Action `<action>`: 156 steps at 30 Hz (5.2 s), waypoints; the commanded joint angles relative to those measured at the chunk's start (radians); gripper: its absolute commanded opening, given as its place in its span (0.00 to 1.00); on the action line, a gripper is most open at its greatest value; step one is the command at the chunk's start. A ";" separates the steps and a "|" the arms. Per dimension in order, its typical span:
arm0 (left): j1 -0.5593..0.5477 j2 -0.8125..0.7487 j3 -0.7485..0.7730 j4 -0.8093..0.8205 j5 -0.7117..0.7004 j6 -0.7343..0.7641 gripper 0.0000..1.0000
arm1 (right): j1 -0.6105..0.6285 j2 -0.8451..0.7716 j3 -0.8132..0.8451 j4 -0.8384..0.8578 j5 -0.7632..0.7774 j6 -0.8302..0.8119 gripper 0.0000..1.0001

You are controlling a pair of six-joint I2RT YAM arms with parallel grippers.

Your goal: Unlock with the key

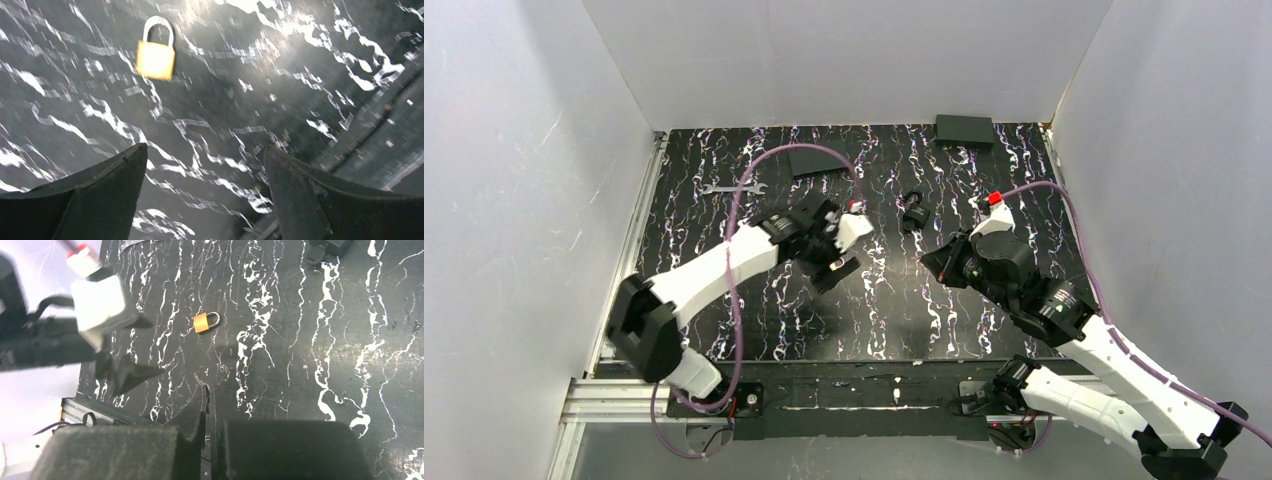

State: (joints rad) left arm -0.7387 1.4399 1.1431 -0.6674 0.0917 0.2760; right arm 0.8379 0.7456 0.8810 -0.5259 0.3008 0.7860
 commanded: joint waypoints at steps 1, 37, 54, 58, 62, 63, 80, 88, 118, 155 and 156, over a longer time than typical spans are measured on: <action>0.006 0.240 0.131 0.030 -0.018 0.173 0.83 | 0.000 -0.006 0.050 -0.048 0.052 -0.007 0.01; 0.091 0.638 0.363 -0.126 0.006 0.222 0.50 | 0.000 0.019 0.065 -0.037 0.016 -0.037 0.01; 0.092 0.510 0.267 -0.045 -0.180 -0.250 0.00 | 0.000 0.017 0.021 -0.003 0.111 -0.003 0.01; 0.091 0.442 0.232 -0.047 -0.308 -0.532 0.00 | 0.000 0.026 0.008 0.014 0.125 0.020 0.01; 0.092 0.470 0.263 -0.164 -0.358 -0.776 0.00 | 0.000 0.035 0.000 0.022 0.133 0.047 0.01; 0.091 0.482 0.267 -0.193 -0.378 -0.839 0.00 | 0.000 0.035 -0.002 0.023 0.132 0.052 0.01; 0.125 0.446 0.087 -0.110 -0.262 -1.247 0.77 | 0.000 -0.017 -0.013 -0.013 0.195 0.082 0.01; 0.126 0.354 0.027 -0.057 -0.262 -1.138 0.91 | 0.000 -0.015 0.013 -0.027 0.219 0.072 0.01; 0.205 0.292 -0.084 0.098 -0.165 -0.905 0.67 | 0.000 -0.031 -0.005 -0.034 0.201 0.103 0.01; 0.154 0.299 0.011 -0.135 -0.253 -1.199 0.00 | 0.000 -0.123 -0.094 0.007 0.216 0.126 0.01; 0.155 0.286 0.016 -0.156 -0.250 -1.232 0.00 | 0.000 -0.128 -0.107 0.026 0.207 0.124 0.01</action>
State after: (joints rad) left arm -0.5838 1.8004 1.1603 -0.7231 -0.1574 -0.8391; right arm 0.8379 0.6514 0.7994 -0.5728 0.4915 0.8917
